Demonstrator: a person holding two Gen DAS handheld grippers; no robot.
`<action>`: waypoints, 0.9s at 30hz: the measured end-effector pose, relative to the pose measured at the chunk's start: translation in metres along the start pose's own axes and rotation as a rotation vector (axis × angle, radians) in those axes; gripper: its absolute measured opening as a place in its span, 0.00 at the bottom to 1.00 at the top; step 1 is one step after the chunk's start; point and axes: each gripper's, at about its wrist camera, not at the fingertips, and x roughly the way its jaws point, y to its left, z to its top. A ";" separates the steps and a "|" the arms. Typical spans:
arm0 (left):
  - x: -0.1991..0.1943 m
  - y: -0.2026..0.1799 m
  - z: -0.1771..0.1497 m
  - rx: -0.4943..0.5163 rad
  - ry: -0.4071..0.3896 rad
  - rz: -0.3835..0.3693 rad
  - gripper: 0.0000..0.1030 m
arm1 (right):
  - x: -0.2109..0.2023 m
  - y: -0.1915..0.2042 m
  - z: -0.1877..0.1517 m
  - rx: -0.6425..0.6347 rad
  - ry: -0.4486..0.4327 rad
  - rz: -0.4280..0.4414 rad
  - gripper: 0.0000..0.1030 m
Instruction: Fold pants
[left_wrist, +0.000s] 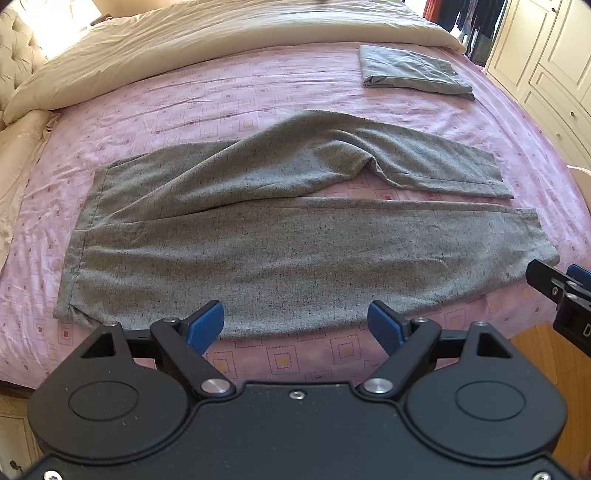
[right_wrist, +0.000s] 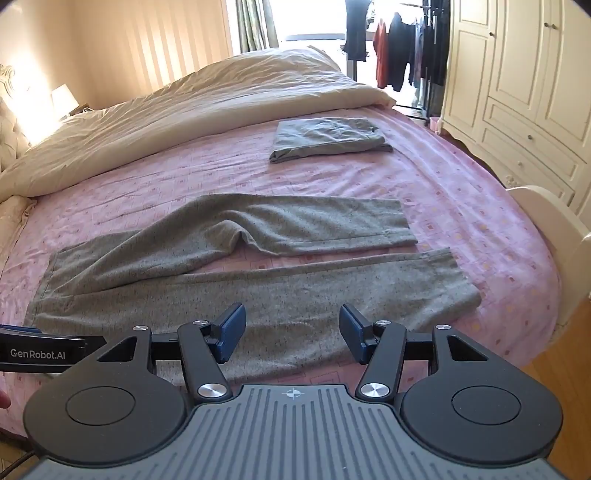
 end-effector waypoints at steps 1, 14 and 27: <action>0.000 -0.001 0.000 0.002 0.000 0.002 0.82 | 0.000 0.000 0.000 0.000 0.000 0.000 0.53; -0.001 -0.001 -0.003 -0.002 -0.002 0.008 0.82 | -0.001 0.000 0.000 -0.002 0.002 0.009 0.53; -0.003 0.000 -0.004 -0.010 -0.005 0.016 0.82 | 0.000 0.002 0.001 -0.006 0.005 0.026 0.53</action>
